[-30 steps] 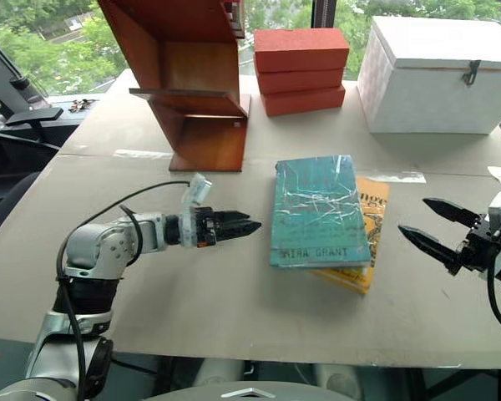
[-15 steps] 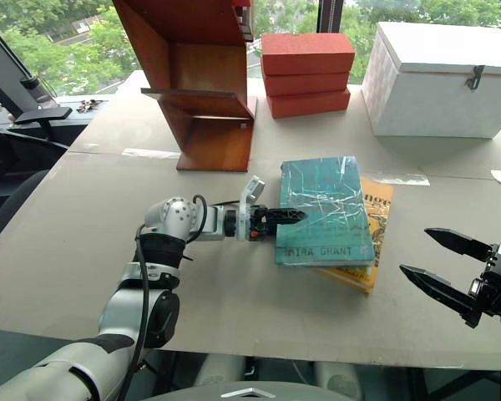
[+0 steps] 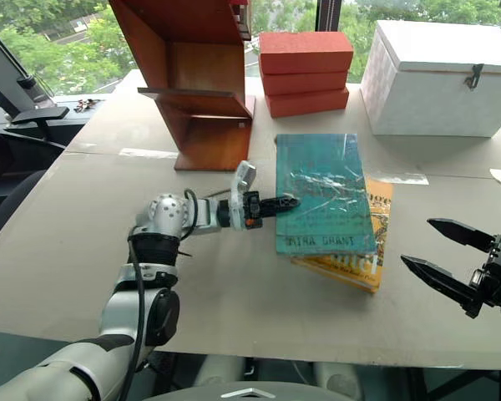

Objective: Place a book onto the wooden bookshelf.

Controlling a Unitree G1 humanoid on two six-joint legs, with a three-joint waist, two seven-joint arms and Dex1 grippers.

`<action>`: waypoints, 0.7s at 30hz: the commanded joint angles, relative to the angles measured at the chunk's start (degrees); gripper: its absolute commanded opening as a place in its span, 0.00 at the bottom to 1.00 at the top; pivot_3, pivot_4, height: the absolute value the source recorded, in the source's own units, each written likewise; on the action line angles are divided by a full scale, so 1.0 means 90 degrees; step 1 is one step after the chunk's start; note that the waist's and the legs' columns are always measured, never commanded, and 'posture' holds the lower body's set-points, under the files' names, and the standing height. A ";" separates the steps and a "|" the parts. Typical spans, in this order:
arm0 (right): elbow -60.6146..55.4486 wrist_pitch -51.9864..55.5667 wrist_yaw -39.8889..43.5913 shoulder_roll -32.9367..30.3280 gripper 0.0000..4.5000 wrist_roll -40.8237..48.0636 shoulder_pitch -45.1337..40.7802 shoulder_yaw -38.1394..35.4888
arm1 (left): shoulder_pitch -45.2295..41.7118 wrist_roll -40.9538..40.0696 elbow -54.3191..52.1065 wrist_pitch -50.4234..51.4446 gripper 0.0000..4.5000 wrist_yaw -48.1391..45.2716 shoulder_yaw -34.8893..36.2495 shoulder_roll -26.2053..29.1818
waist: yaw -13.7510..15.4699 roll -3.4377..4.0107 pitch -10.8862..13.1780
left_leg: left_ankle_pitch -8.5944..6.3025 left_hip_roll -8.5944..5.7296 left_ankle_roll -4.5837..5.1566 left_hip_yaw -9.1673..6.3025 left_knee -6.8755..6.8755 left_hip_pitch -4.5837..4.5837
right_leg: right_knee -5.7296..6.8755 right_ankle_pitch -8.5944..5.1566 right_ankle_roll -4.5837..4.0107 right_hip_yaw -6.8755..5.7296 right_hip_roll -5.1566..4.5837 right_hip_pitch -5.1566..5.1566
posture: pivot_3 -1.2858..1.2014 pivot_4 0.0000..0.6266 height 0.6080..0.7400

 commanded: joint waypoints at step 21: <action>0.1582 -0.0125 -0.0833 -0.0104 1.00 0.0291 -0.3865 0.1356 | -0.2291 0.8268 -0.1131 -0.8215 0.01 0.1226 -0.2521 0.3551 | 0.0050 0.0007 0.0032 | 0.0001 -0.0009 0.0002 0.0016 -0.0041 -0.0005 | -0.0031 0.0004 0.0018 0.0011 -0.0003 -0.0005 | 0.52 0.24 0.85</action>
